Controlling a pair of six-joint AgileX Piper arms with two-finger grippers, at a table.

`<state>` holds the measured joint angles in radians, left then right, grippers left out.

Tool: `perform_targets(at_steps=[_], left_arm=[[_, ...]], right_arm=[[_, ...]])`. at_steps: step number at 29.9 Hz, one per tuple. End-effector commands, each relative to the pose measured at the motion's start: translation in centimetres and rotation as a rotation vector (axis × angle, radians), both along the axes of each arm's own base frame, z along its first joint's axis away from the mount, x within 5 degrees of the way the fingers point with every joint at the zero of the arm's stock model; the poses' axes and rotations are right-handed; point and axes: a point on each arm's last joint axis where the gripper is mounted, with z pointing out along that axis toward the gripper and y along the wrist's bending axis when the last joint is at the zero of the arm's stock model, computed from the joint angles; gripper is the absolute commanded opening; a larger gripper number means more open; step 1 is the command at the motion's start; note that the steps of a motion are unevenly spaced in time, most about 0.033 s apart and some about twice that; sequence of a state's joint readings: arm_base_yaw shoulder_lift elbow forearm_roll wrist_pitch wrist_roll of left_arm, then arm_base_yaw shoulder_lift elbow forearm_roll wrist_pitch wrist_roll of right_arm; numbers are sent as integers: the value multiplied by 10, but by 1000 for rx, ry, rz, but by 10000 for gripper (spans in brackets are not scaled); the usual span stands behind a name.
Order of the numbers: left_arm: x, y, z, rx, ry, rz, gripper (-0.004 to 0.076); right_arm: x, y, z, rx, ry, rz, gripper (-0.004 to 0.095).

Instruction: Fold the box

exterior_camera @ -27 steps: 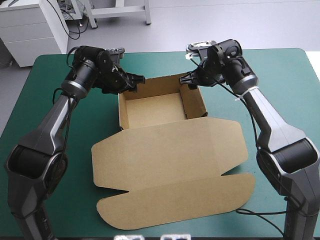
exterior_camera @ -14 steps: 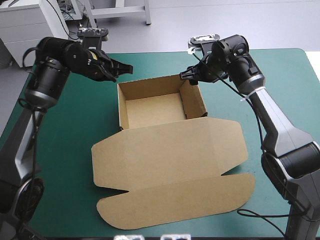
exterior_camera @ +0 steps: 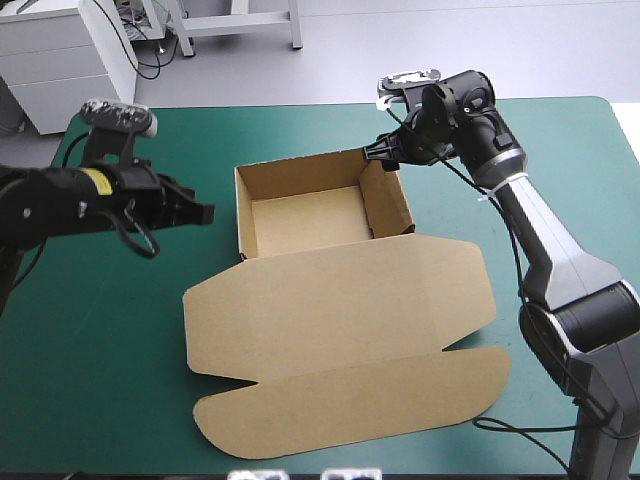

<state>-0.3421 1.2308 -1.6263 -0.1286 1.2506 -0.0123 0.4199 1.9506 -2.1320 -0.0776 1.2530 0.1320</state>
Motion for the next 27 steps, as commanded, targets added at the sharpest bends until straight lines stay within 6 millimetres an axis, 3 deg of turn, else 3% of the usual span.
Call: perform_targets(at_steps=[1,11,19,24,27], left_arm=[[-39,12,-7,2,12,-23,-8],[-106,41,-56,-29,-20,61,-8],[-145,59,-105,-64,-181,95,-8],[-155,64,-140,-61,-201,104,-8],[-159,64,-155,-64,-180,100,-8]], right_arm=[[-2,-6,16,-7,-59,-2,653],[25,9,-46,-67,82,38,648],[23,8,-92,-133,219,62,642],[22,9,-94,-134,227,95,471],[22,10,-94,-141,226,117,213]])
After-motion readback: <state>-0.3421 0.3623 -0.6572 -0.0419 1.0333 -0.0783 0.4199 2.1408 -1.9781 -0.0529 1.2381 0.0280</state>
